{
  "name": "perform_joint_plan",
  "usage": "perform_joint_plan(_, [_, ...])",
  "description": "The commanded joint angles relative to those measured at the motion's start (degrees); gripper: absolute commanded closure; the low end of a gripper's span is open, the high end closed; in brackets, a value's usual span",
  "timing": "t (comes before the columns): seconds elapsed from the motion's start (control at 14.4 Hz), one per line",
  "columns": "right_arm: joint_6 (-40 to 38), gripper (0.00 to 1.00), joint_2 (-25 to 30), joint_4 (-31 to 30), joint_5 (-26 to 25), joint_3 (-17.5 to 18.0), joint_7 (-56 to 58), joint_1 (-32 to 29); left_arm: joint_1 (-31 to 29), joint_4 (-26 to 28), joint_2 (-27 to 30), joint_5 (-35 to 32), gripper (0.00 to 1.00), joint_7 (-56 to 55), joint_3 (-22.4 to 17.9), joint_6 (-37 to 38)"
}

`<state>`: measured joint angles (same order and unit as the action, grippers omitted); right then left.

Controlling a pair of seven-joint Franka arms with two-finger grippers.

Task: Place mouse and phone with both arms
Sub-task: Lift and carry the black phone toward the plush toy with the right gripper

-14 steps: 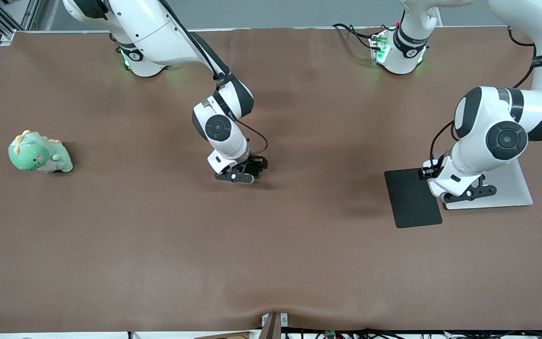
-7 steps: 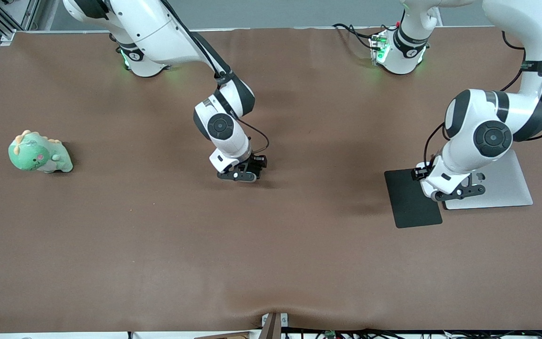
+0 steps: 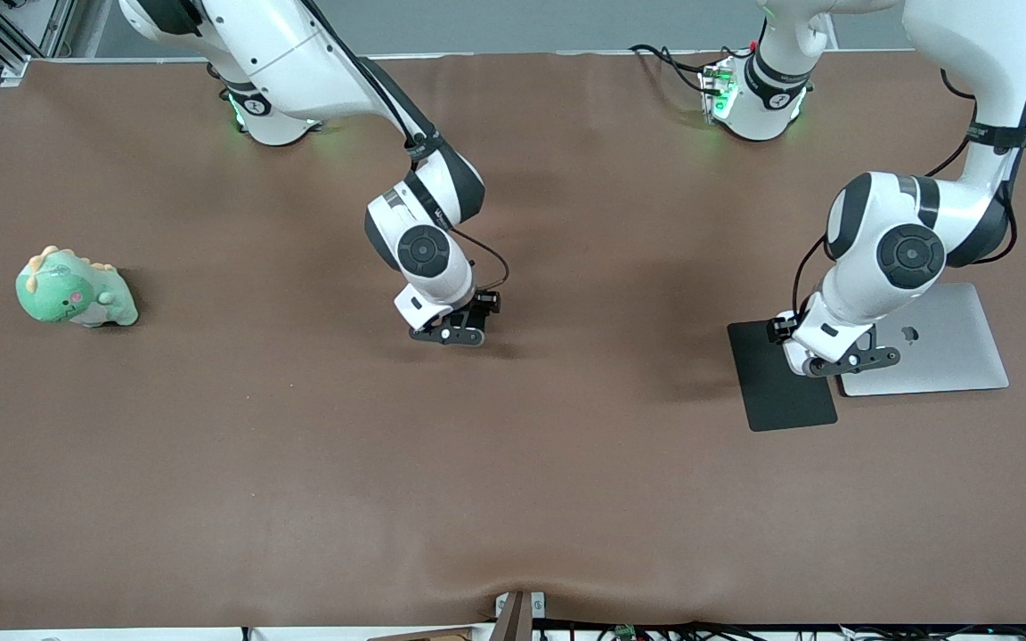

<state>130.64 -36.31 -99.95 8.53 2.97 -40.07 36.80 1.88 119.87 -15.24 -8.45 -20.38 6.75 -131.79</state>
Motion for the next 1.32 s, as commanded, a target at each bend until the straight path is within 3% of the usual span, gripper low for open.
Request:
perform_joint_plan(0.0, [-6.3,1.00,2.7,2.3,-1.2,0.5,-1.0,-3.0,-0.6,1.1,-2.1,-1.1,1.00,0.5,0.5,-5.2])
perform_joint_plan(0.35, [-9.5,1.00,6.3,0.9,-1.2,0.6,-0.1,-8.5,-0.6,1.0,-6.6,-1.4,1.00,0.6,0.3,-11.8])
perform_joint_plan(0.76, [-10.1,1.00,15.3,-10.3,-1.3,0.3,10.3,-16.7,-1.8,0.5,-11.8,-4.5,1.00,0.5,0.1,-18.0])
perform_joint_plan(1.11, [-10.1,1.00,18.8,-14.7,-1.3,0.2,15.7,-21.9,-3.6,0.2,-12.6,-7.5,1.00,0.2,0.2,-18.2])
perform_joint_plan(1.25, [-10.1,1.00,19.9,-16.3,-1.3,0.2,17.5,-23.6,-3.5,0.2,-13.0,-7.6,0.91,-0.1,0.1,-18.2])
